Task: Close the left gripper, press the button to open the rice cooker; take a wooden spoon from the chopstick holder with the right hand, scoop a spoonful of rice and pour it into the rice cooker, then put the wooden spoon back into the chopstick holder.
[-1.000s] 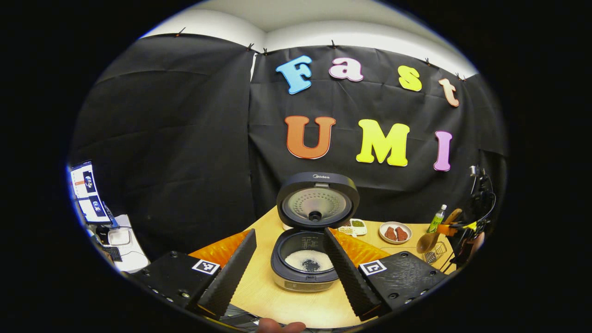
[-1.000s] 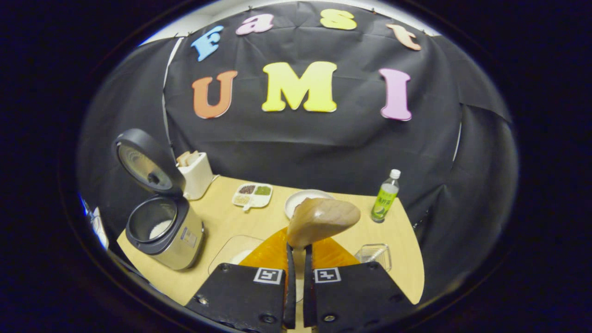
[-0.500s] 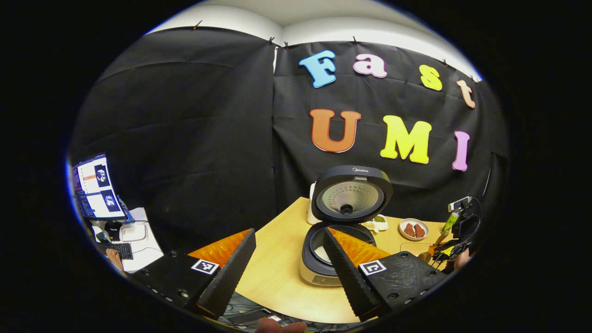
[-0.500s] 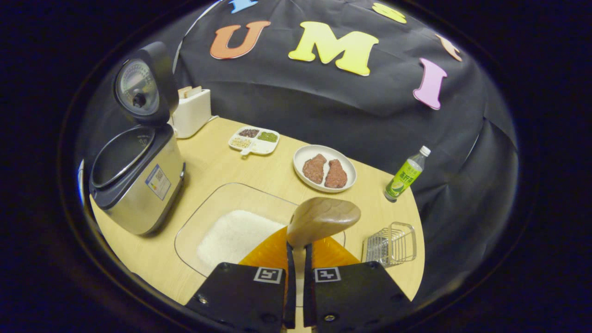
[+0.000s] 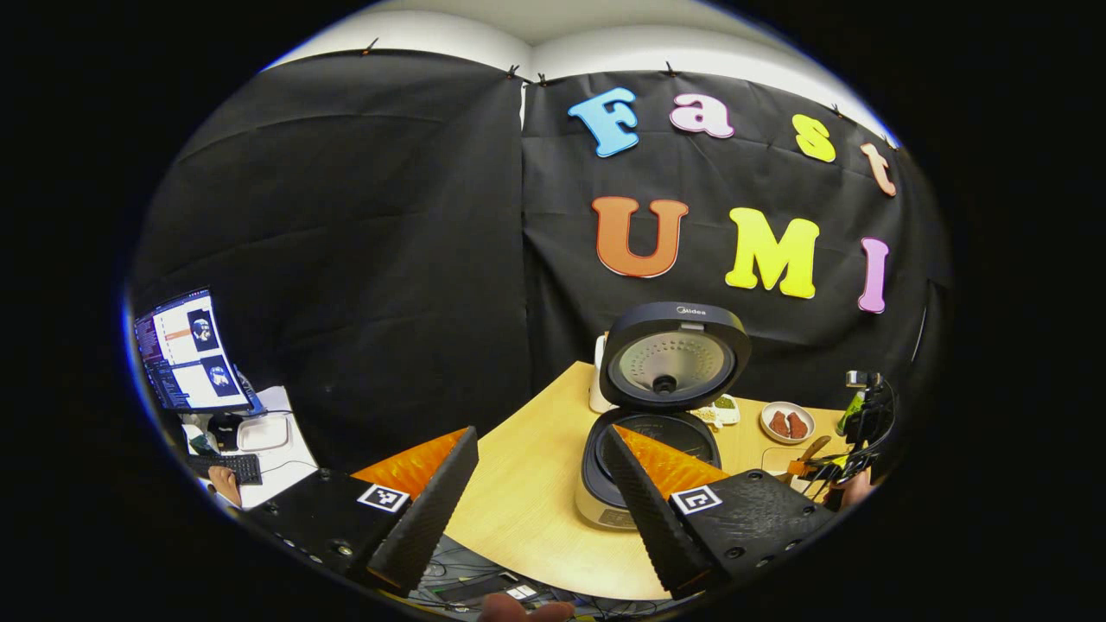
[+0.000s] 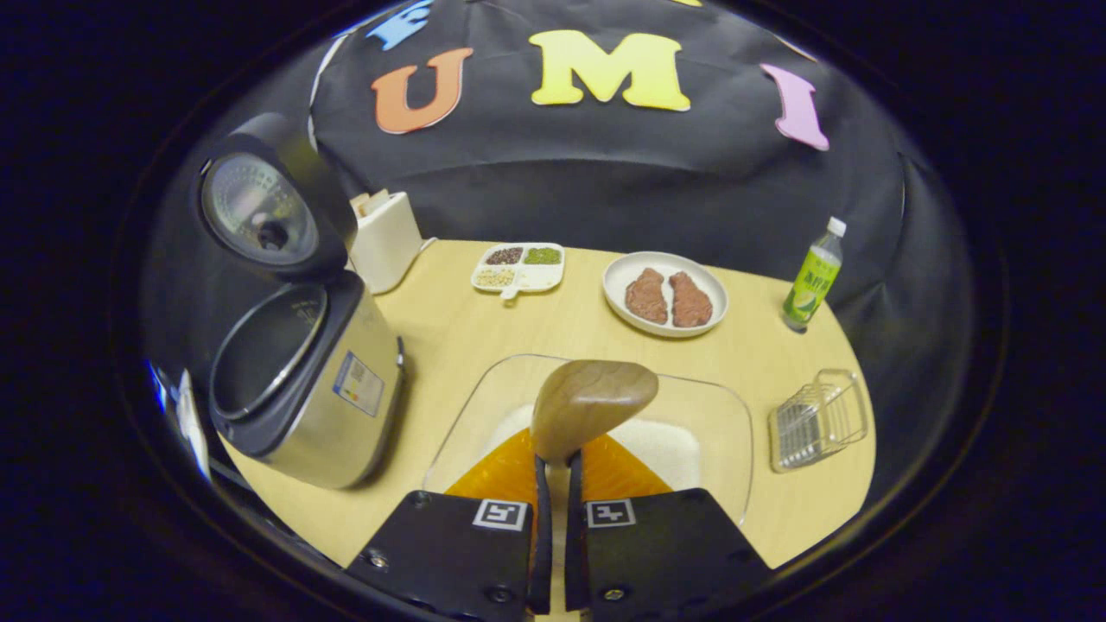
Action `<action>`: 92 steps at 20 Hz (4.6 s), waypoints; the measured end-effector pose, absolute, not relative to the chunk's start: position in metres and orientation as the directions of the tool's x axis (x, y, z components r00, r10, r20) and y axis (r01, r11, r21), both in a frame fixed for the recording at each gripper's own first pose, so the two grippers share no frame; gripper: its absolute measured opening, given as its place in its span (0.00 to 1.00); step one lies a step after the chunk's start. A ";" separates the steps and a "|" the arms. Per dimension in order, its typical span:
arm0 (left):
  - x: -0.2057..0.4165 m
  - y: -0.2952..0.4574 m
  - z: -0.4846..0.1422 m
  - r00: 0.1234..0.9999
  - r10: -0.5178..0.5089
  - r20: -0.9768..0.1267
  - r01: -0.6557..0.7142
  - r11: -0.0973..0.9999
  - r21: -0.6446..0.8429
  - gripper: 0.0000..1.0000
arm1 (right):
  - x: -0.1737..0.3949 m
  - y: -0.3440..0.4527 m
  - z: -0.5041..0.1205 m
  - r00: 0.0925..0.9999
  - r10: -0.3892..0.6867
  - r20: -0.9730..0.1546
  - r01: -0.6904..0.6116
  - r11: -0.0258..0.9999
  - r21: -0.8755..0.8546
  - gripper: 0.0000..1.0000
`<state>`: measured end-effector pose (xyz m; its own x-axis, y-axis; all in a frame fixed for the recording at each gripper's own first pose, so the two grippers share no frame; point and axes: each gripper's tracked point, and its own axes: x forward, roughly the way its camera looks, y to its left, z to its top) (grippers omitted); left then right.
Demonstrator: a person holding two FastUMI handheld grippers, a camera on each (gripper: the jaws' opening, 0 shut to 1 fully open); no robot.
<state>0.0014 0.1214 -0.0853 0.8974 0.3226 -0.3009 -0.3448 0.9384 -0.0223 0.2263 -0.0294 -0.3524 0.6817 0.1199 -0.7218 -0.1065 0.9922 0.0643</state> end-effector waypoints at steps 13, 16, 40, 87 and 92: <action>0.007 0.107 -0.083 0.909 0.289 -0.302 -0.313 0.949 -0.033 0.95 | 0.230 -0.057 -0.325 0.687 0.313 -0.656 0.129 0.836 0.533 0.11; 0.009 0.096 -0.083 0.915 0.267 -0.304 -0.290 0.957 -0.033 0.95 | 0.228 -0.078 -0.312 0.715 0.293 -0.634 0.139 0.830 0.540 0.11; -0.050 0.129 -0.076 0.901 0.360 -0.242 -0.387 0.919 -0.071 0.95 | 0.231 0.159 -0.173 0.688 0.566 -0.455 -0.253 0.774 0.580 0.11; -0.070 0.142 -0.077 0.895 0.392 -0.213 -0.413 0.908 -0.066 0.95 | 0.199 0.270 -0.151 0.709 0.578 -0.404 -0.705 0.579 -0.409 0.11; -0.059 0.124 -0.072 0.913 0.348 -0.214 -0.370 0.926 -0.071 0.95 | 0.191 0.240 -0.139 0.707 0.586 -0.396 -0.697 0.674 -0.245 0.11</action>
